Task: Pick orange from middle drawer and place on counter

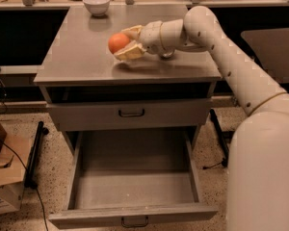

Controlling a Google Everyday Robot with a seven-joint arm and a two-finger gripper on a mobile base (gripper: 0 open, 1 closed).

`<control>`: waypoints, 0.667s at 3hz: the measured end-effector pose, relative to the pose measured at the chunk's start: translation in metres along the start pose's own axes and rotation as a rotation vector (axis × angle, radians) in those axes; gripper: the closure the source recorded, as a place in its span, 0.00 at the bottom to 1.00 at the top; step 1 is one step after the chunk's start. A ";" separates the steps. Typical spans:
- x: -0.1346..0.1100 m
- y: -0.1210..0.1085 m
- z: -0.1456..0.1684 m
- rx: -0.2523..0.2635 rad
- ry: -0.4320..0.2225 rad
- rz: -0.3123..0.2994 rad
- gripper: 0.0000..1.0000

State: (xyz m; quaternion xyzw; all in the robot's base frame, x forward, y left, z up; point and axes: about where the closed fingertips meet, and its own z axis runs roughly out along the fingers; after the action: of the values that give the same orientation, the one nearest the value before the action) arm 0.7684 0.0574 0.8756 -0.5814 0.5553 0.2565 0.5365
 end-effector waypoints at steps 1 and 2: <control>0.018 -0.020 0.004 0.054 0.060 0.032 0.47; 0.034 -0.030 0.004 0.096 0.120 0.066 0.24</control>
Offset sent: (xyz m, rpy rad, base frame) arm 0.0527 -0.0328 -0.0317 -0.1104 0.0775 -0.2408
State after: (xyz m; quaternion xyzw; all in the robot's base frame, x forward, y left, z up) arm 0.8054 0.0423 0.8540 -0.5506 0.6171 0.2119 0.5207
